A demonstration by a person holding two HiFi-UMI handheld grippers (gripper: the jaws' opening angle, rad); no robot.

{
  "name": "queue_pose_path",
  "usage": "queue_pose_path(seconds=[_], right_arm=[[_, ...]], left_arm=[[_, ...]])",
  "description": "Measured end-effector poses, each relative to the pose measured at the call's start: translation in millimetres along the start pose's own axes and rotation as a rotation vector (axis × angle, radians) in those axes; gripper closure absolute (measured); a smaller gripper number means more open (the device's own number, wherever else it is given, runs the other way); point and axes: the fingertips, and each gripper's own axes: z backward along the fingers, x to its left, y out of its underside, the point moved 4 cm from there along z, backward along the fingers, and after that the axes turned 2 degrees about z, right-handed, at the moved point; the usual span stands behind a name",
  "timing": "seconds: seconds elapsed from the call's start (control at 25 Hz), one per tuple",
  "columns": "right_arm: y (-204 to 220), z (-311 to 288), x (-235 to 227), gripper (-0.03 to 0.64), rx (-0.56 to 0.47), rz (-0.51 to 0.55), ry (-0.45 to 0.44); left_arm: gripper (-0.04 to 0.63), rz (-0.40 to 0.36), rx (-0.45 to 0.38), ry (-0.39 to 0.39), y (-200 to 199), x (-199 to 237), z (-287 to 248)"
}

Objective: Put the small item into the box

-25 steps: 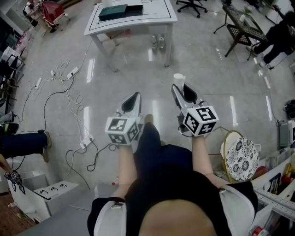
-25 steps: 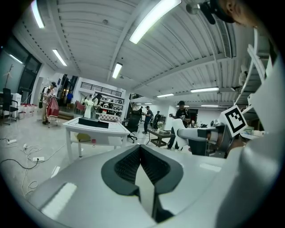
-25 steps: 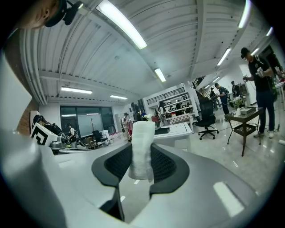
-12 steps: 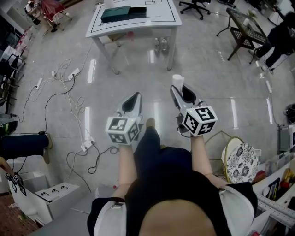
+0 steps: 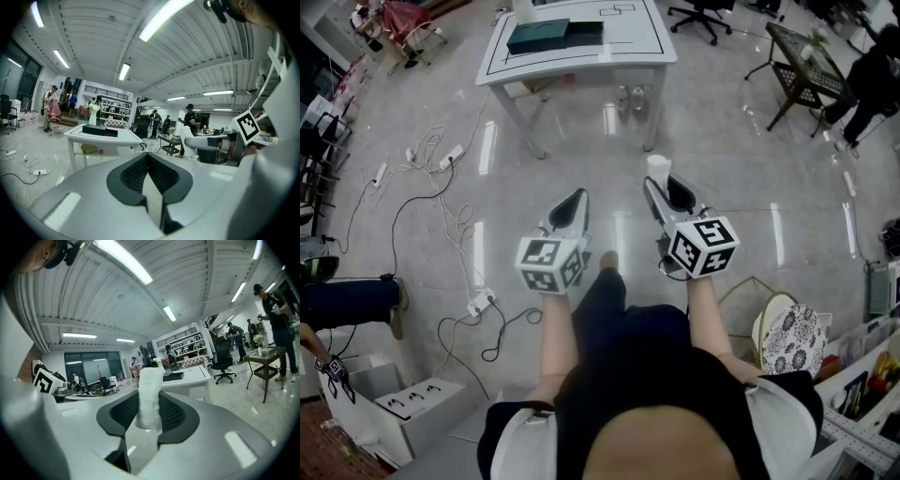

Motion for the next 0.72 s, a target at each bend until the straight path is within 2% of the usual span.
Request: queue_pose_path(seconds=[0.72], right_arm=[[-31.6, -90.4, -30.6, 0.489, 0.012, -0.001, 0.009]], left_arm=[[0.586, -0.006, -0.004, -0.011, -41.3, 64.1, -65.9]])
